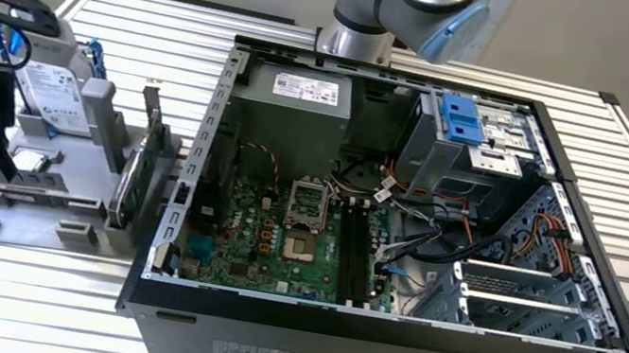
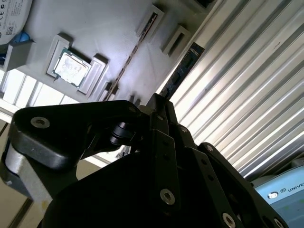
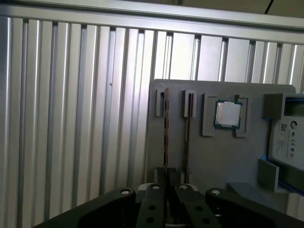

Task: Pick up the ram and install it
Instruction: 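Pick up the ram and move it above insertion slot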

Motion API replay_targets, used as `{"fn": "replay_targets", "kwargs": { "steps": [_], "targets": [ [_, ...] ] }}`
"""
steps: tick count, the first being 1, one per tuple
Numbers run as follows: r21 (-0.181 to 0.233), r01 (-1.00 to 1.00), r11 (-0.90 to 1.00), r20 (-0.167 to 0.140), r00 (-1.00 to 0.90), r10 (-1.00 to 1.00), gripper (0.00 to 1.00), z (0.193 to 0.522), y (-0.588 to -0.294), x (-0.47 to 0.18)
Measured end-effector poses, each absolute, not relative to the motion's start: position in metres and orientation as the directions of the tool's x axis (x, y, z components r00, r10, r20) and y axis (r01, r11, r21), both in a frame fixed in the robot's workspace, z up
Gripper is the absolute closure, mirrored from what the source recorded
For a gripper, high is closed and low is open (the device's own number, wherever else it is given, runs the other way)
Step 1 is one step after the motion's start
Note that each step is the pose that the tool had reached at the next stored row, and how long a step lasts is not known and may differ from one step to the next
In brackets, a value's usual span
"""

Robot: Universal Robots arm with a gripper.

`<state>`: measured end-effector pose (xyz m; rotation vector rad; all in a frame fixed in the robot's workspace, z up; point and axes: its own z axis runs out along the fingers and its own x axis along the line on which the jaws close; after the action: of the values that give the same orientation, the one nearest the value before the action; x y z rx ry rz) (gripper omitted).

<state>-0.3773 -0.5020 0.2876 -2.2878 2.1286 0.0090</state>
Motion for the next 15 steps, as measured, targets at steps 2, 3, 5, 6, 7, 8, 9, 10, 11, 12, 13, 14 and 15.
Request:
{"fn": "replay_targets", "kwargs": {
  "steps": [2,3,5,6,7,8,9,10,11,12,13,14,15],
  "targets": [
    [-0.008,-0.997,-0.072,-0.016,0.072,-0.997,1.0,0.289,-0.5019,-0.3773],
    [-0.008,-0.997,-0.072,-0.016,0.072,-0.997,1.0,0.2897,-0.502,-0.3773],
    [-0.008,-0.997,-0.072,-0.016,0.072,-0.997,1.0,0.291,-0.5019,-0.3773],
    [-0.008,-0.997,-0.072,-0.016,0.072,-0.997,1.0,0.2916,-0.502,-0.3773],
    [-0.008,-0.997,-0.072,-0.016,0.072,-0.997,1.0,0.2923,-0.502,-0.3773],
    [-0.008,-0.997,-0.072,-0.016,0.072,-0.997,1.0,0.2929,-0.502,-0.3773],
    [-0.008,-0.997,-0.072,-0.016,0.072,-0.997,1.0,0.2935,-0.502,-0.3773],
    [-0.008,-0.997,-0.072,-0.016,0.072,-0.997,1.0,0.2941,-0.502,-0.3773],
    [-0.008,-0.997,-0.072,-0.016,0.072,-0.997,1.0,0.2947,-0.502,-0.3773],
    [-0.008,-0.997,-0.072,-0.016,0.072,-0.997,1.0,0.2952,-0.502,-0.3773],
    [-0.008,-0.997,-0.072,-0.016,0.072,-0.997,1.0,0.2958,-0.502,-0.3773],
    [-0.008,-0.997,-0.072,-0.016,0.072,-0.997,1.0,0.2964,-0.502,-0.3773],
    [-0.008,-0.997,-0.072,-0.016,0.072,-0.997,1.0,0.2972,-0.5019,-0.3773]
  ]
}}
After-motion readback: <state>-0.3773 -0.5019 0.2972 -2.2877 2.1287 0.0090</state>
